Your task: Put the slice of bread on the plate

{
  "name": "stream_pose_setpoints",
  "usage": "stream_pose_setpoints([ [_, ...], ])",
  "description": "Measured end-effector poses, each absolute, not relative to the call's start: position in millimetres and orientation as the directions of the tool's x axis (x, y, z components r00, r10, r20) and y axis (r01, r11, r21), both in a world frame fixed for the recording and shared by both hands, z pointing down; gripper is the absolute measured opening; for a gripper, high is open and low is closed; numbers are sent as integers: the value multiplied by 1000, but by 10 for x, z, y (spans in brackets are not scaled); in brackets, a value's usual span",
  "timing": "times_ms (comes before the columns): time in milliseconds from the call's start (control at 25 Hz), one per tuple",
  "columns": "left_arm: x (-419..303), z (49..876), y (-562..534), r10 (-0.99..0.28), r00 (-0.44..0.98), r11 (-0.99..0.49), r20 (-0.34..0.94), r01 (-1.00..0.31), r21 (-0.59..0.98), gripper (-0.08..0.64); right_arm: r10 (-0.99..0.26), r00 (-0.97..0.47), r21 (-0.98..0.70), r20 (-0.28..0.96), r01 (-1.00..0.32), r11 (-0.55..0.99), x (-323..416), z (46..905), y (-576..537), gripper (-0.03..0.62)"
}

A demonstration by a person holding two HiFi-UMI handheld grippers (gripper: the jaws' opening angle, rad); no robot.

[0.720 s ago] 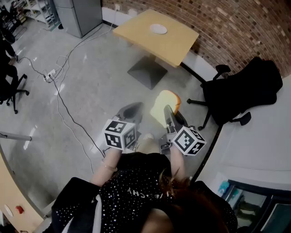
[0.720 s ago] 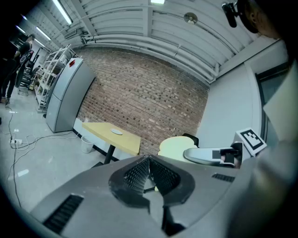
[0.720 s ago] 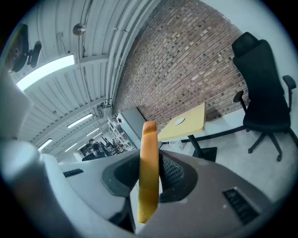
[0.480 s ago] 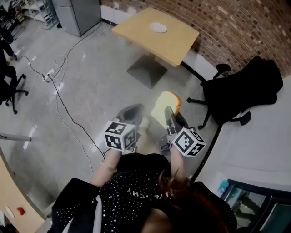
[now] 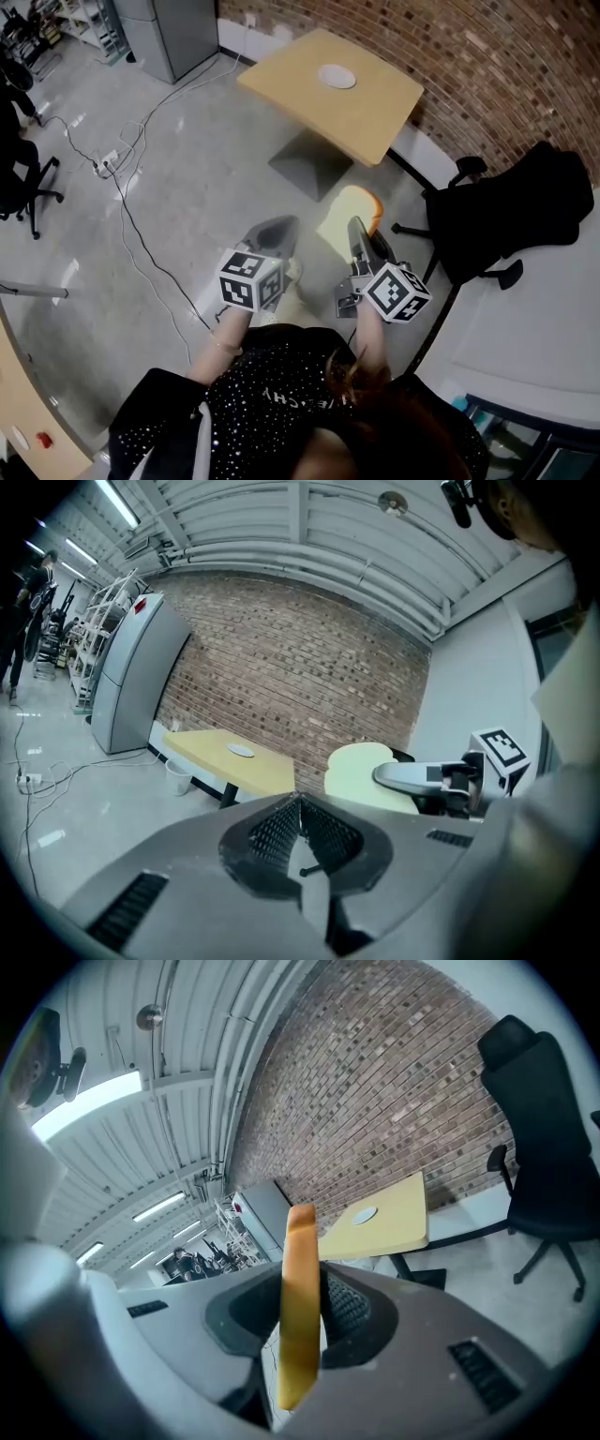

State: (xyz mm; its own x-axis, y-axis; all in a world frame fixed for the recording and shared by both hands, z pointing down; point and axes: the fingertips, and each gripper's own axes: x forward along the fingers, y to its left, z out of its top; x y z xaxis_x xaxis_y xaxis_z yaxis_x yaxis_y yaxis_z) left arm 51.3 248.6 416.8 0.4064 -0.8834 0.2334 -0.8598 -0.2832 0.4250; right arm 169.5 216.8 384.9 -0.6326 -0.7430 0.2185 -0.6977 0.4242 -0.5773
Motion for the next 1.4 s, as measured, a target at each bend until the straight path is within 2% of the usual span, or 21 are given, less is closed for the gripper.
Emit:
stream_pose_setpoints([
  [640, 237, 4034, 591, -905, 386, -300, 182, -879, 371, 12, -731, -660, -572, 174, -672, 471, 1342, 3748, 252, 94],
  [1000, 277, 4133, 139, -900, 391, -300, 192, -876, 377, 12, -724, -663, -575, 191, -673, 464, 1360, 3861, -154, 94],
  [1400, 341, 4171, 109, -895, 389, -297, 219, -885, 358, 12, -706, -679, -613, 198, -648, 451, 1328, 4002, -241, 94],
])
